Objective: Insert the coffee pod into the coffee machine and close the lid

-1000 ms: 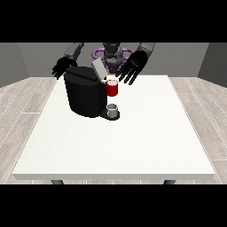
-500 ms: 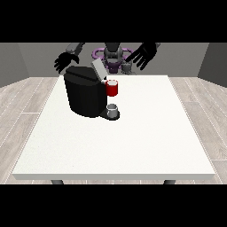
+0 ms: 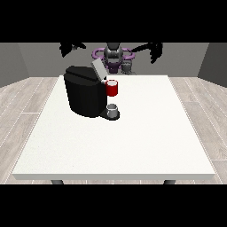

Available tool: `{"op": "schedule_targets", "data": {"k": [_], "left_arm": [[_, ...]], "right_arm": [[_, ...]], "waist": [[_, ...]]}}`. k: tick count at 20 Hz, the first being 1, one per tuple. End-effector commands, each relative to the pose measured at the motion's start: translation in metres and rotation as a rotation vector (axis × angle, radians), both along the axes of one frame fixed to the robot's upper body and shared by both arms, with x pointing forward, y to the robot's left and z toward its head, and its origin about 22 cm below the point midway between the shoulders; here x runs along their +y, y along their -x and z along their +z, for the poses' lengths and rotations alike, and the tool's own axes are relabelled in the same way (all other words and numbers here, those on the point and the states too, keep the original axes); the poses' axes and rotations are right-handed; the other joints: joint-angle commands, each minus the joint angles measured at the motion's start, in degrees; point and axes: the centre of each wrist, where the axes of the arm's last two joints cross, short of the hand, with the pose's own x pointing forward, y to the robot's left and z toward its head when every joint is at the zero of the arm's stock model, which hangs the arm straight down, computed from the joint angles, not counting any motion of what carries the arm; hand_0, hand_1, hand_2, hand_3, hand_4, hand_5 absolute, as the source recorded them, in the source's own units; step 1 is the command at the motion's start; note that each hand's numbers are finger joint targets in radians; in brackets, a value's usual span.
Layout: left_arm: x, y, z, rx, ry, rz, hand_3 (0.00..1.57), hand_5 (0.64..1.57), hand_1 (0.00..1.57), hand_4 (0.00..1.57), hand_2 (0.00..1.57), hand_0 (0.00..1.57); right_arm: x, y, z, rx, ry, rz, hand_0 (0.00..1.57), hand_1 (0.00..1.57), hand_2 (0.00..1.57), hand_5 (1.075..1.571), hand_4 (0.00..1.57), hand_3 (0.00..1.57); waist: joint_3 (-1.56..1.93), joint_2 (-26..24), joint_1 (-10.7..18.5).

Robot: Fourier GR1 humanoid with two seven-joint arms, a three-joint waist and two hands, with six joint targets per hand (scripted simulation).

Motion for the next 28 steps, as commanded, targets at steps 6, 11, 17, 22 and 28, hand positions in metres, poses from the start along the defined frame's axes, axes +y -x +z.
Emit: {"op": "schedule_targets", "data": {"k": [6, 11, 17, 22, 28], "left_arm": [[-0.015, 0.029, -0.038, 0.080, 0.187, -0.028, 0.00, 1.571, 0.00, 0.00, 0.00, 0.00], [-0.003, 0.044, -0.046, 0.071, 0.269, -0.010, 0.00, 1.571, 0.00, 0.06, 0.00, 0.00], [-0.014, 0.069, -0.055, 0.093, 0.272, 0.012, 0.00, 1.571, 0.00, 0.00, 0.00, 0.00], [-0.003, 0.071, -0.038, 0.018, 0.288, 0.021, 0.00, 1.571, 0.00, 0.10, 0.00, 0.00], [-0.019, 0.085, -0.027, -0.001, 0.319, 0.051, 0.00, 1.571, 0.00, 0.00, 0.00, 0.00]], "right_arm": [[-0.009, -0.025, 0.042, -0.035, 0.028, 0.077, 0.00, 0.00, 0.00, 1.571, 0.00, 0.00], [0.002, -0.029, 0.045, -0.048, 0.094, 0.125, 0.00, 0.00, 0.00, 1.571, 0.14, 0.00], [0.011, -0.022, 0.021, -0.002, 0.116, 0.168, 0.00, 0.00, 0.00, 1.571, 0.00, 0.00], [0.015, -0.056, 0.058, -0.053, 0.039, 0.191, 0.00, 0.00, 0.00, 1.571, 0.00, 0.00], [0.012, -0.066, 0.036, -0.028, 0.037, 0.140, 0.00, 0.00, 0.00, 1.571, 0.00, 0.00]], "waist": [[0.07, -2.1, 7.7], [0.06, -1.3, 9.7], [0.07, -1.3, 10.4], [0.07, 3.8, 11.1], [0.07, 6.6, 11.5]]}}
